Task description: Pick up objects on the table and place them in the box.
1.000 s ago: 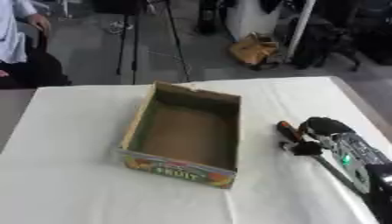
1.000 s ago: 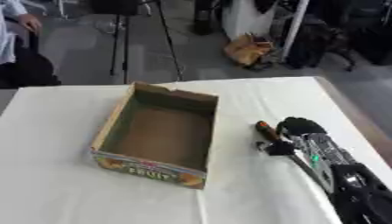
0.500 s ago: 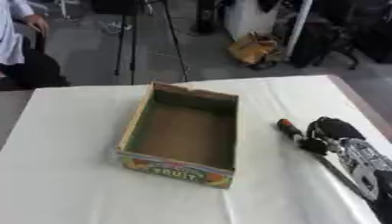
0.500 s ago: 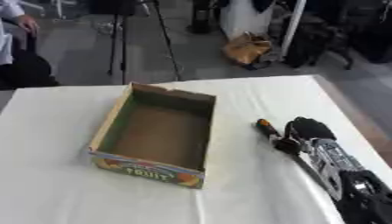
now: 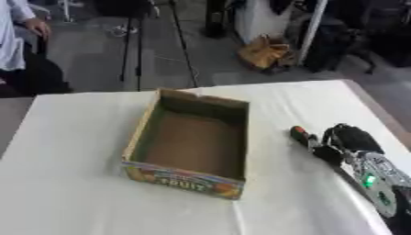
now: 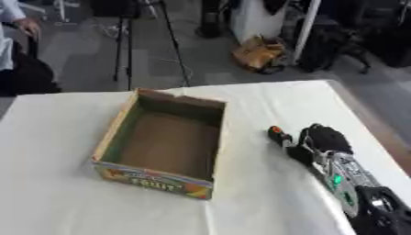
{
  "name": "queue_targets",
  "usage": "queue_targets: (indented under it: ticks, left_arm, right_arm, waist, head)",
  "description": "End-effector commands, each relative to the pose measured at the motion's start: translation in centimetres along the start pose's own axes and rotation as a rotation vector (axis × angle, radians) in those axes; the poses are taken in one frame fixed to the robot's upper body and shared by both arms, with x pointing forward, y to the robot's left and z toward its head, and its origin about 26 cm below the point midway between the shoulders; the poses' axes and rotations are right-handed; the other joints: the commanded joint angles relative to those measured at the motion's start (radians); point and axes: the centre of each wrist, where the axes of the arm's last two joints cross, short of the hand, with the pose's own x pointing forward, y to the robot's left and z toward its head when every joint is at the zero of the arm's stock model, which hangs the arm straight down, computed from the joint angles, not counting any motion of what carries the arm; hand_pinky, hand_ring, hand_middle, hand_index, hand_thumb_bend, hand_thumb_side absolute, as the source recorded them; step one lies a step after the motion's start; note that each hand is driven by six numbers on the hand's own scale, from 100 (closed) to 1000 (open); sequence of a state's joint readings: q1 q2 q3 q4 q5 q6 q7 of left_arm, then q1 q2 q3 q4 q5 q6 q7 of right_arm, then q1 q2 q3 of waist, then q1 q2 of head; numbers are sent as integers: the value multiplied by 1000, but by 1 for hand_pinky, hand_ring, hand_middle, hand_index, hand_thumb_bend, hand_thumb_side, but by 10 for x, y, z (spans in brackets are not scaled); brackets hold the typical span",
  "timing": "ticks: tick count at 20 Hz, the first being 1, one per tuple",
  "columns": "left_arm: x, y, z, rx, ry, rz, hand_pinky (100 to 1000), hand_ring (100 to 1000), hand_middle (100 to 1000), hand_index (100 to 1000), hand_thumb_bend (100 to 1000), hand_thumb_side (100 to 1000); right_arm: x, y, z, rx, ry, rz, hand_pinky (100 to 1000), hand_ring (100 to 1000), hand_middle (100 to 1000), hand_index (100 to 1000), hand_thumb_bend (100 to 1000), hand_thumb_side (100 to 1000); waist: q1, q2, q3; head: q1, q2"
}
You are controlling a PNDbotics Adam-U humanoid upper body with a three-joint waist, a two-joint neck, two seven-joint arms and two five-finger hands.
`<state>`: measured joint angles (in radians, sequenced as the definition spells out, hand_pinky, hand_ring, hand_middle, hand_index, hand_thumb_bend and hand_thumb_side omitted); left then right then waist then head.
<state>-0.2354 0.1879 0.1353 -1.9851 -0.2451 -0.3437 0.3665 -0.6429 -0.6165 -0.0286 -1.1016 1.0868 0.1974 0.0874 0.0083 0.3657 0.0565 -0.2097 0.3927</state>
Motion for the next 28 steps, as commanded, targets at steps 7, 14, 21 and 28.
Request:
queue_targets:
  ticks: [7, 14, 21, 28]
  left_arm:
    - [4, 0, -5, -7, -23, 8, 698, 934, 948, 748, 100, 1000]
    - [4, 0, -5, -8, -23, 10, 698, 935, 949, 748, 100, 1000]
    - [5, -1, -5, -10, -23, 12, 697, 936, 950, 748, 100, 1000]
    - [5, -2, -4, -12, -24, 16, 697, 936, 950, 748, 100, 1000]
  right_arm:
    - [-7, -20, -9, -32, -19, 35, 803, 823, 745, 797, 452, 1000]
    - [-7, -20, -12, -20, -20, 33, 814, 834, 755, 804, 474, 1000]
    - [-12, -19, -15, -9, -11, 43, 827, 843, 772, 817, 485, 1000]
    - [-19, -16, -19, 9, -6, 59, 883, 899, 873, 889, 636, 1000]
  waist:
    - [-4, -14, 5]
    - [-4, -10, 8]
    - [-4, -6, 14]
    - [2, -2, 24]
  head:
    - [-1, -10]
    - [-1, -11]
    - [-1, -11]
    - [-6, -19]
